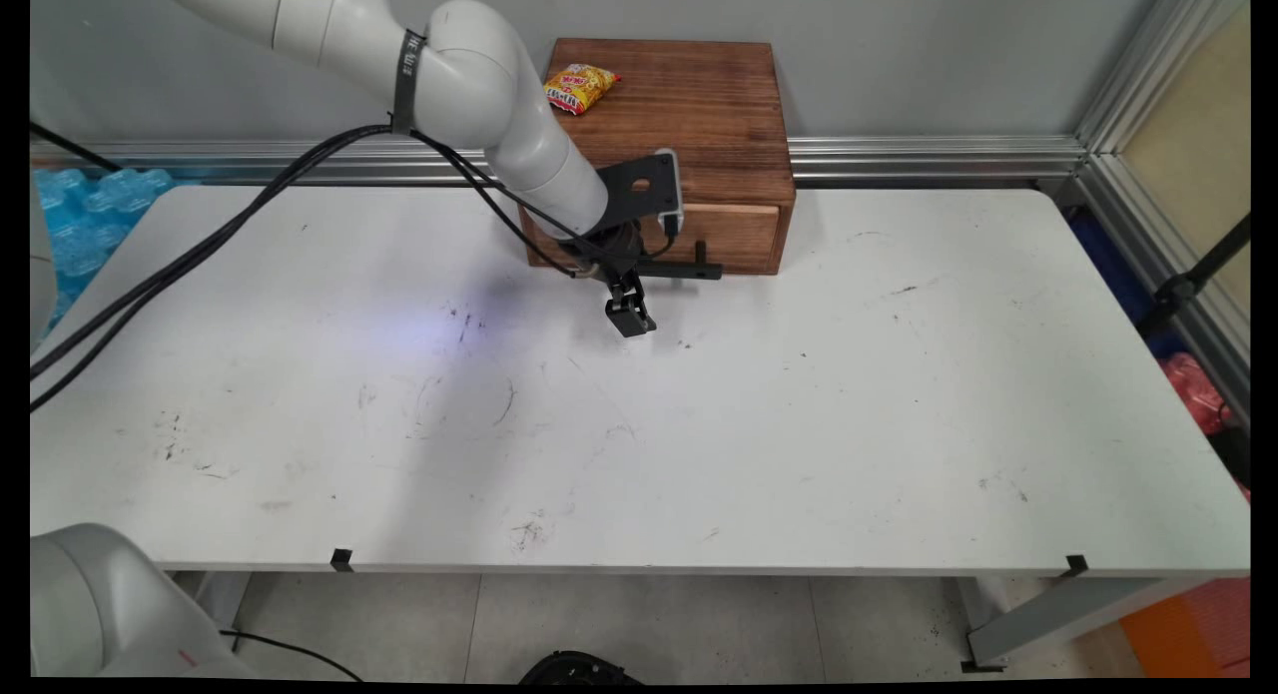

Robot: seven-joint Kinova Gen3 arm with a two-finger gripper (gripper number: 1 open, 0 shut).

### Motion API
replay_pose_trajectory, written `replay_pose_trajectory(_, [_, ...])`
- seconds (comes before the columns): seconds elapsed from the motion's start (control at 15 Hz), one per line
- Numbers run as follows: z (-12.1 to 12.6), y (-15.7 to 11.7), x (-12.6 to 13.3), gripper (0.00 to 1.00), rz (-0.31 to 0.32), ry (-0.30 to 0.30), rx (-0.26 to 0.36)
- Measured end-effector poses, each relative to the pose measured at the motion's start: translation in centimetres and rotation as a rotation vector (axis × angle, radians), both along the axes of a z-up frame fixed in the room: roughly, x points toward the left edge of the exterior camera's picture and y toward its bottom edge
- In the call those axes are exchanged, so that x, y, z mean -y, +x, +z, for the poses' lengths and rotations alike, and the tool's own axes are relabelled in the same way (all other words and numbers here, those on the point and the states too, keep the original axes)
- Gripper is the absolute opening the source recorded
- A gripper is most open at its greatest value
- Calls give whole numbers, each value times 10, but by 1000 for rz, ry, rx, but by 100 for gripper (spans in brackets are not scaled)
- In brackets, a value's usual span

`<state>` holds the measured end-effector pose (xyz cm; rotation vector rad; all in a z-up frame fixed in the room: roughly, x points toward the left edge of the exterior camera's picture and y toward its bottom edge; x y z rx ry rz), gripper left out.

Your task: Open the drawer

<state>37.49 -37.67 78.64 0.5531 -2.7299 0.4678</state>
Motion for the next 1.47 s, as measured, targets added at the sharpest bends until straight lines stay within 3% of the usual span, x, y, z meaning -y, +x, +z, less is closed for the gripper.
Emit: replay_pose_trajectory(1.47, [4, -14, -38, 100, 1, 62, -27])
